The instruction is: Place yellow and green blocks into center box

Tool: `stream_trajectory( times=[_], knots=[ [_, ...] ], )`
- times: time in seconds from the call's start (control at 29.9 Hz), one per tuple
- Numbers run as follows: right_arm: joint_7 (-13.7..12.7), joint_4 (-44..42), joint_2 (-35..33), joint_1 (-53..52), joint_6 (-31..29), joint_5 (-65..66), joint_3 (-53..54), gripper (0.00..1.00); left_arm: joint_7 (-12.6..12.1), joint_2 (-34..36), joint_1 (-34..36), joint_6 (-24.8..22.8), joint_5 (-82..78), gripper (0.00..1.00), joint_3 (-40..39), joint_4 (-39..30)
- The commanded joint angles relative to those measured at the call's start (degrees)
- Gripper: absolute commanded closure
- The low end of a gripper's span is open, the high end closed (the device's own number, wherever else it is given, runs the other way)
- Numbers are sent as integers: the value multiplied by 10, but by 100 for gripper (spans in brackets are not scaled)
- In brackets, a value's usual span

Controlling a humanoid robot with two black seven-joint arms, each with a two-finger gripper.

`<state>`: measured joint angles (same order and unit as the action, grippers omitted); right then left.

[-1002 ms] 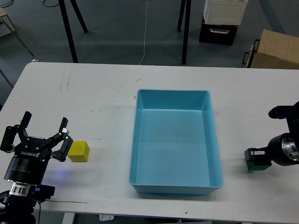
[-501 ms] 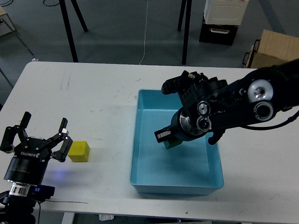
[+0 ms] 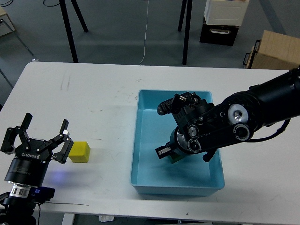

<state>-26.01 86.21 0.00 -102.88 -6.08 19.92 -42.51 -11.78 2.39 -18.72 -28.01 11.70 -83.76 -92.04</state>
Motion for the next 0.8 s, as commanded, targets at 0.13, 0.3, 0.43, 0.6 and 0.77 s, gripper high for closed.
stream_trajectory(
  times=[0.13,0.3,0.43,0.6,0.77],
  knots=[
    [2,-90,-78,9,-4,-51,82,0,0,1,2,0,0,0,0,0],
    [10,-179,-188,58,-31,-113,235,0,0,1,10,0,-1,0,0,1],
    [37,-247,-243,117,-77,-175,361,0,0,2,14,0,-1,0,0,1],
    [126,-337,-266,268,-79,-180,596,0,0,2,20,0,0,0,0,1],
    [184,-369,-265,424,-89,-184,855,0,0,2,19,0,0,0,-1,1]
  ],
)
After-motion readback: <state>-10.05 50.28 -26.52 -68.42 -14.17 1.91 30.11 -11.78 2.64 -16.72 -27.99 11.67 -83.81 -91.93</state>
